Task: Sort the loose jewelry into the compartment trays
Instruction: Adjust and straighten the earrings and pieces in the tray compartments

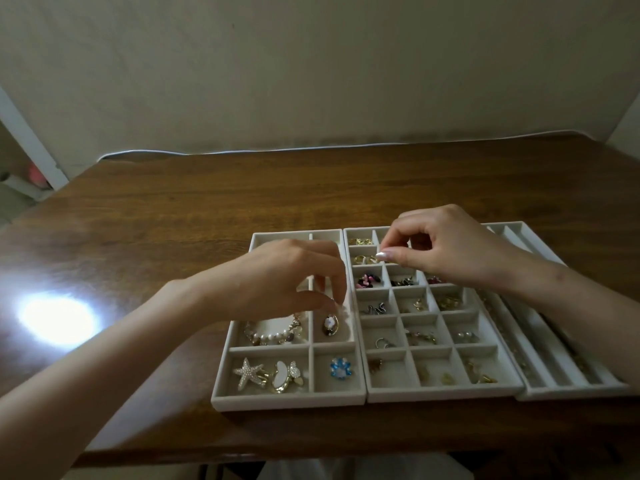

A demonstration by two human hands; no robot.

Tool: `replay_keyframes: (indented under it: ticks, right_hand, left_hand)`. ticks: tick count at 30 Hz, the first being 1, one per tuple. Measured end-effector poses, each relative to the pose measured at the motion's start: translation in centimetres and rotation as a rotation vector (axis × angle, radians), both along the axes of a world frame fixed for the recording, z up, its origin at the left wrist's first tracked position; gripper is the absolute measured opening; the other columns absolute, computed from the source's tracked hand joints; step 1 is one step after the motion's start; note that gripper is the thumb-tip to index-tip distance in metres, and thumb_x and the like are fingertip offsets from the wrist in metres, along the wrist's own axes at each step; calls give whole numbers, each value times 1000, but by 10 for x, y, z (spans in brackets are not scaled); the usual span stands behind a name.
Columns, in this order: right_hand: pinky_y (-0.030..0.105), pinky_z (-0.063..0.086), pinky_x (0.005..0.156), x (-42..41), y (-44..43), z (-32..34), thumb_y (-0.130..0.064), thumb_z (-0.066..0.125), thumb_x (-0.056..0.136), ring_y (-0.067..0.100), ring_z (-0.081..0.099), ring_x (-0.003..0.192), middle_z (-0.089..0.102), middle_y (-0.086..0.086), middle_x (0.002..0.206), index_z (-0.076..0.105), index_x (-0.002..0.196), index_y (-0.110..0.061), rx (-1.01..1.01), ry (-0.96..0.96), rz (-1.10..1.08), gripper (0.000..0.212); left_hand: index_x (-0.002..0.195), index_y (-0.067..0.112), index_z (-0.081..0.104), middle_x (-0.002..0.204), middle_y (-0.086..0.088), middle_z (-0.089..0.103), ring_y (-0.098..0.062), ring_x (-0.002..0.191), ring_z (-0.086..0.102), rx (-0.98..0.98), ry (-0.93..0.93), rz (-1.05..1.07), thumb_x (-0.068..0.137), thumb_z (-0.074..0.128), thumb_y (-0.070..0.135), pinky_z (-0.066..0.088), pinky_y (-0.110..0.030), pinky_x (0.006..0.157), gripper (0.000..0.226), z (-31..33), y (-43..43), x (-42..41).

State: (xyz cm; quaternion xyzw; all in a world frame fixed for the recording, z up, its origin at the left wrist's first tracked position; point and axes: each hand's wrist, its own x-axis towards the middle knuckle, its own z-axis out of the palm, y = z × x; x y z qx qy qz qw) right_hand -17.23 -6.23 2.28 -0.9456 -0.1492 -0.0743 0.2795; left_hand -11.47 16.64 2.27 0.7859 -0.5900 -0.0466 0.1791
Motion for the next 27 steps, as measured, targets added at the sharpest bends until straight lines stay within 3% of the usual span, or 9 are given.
replay_keyframes:
  ticks: [6, 11, 16, 21, 24, 27]
  right_hand:
    - [8, 42, 67, 0, -1, 1, -26, 64, 85, -5, 54, 75, 62, -12, 79, 66, 83, -26, -1, -14, -1, 3]
    - [9, 42, 64, -1, -6, 2, -24, 65, 85, -5, 55, 72, 63, -11, 80, 68, 84, -22, -15, -36, -30, 4]
    - [12, 39, 62, 5, -21, -1, -24, 62, 88, 0, 55, 74, 62, -12, 83, 67, 88, -22, -57, -54, -133, 5]
    - [13, 41, 65, 21, -32, -3, -21, 63, 88, 1, 57, 81, 64, -10, 88, 68, 92, -21, -31, -14, -181, 7]
    - [12, 40, 64, 32, -32, -3, -21, 63, 87, -3, 55, 79, 61, -14, 89, 67, 91, -25, -65, 47, -136, 7]
    - [13, 40, 63, 46, -30, -4, -20, 64, 87, -3, 53, 74, 58, -15, 85, 68, 90, -25, -76, 100, -84, 7]
  left_hand:
    - [87, 24, 64, 90, 15, 56, -6, 80, 56, -6, -29, 32, 83, 62, 33, 46, -14, 67, 10, 8, 10, -10]
    - [89, 20, 62, 78, 19, 55, 7, 74, 55, -174, -23, 281, 84, 65, 17, 40, -4, 63, 7, 13, 17, 5]
    - [91, 15, 61, 81, 15, 59, 8, 69, 53, -325, 8, 516, 85, 64, 12, 41, -5, 63, 7, 14, 11, 24]
    - [92, 15, 64, 83, 11, 61, -7, 77, 58, -185, 18, 497, 86, 63, 18, 47, -16, 71, 7, 6, -21, 42]
    - [83, 21, 62, 79, 18, 57, -1, 74, 56, -113, 35, 465, 85, 65, 17, 50, -21, 74, 5, 1, -41, 53]
    - [79, 25, 60, 79, 13, 58, 0, 72, 54, -48, 34, 442, 82, 68, 19, 50, -21, 70, 10, -4, -58, 68]
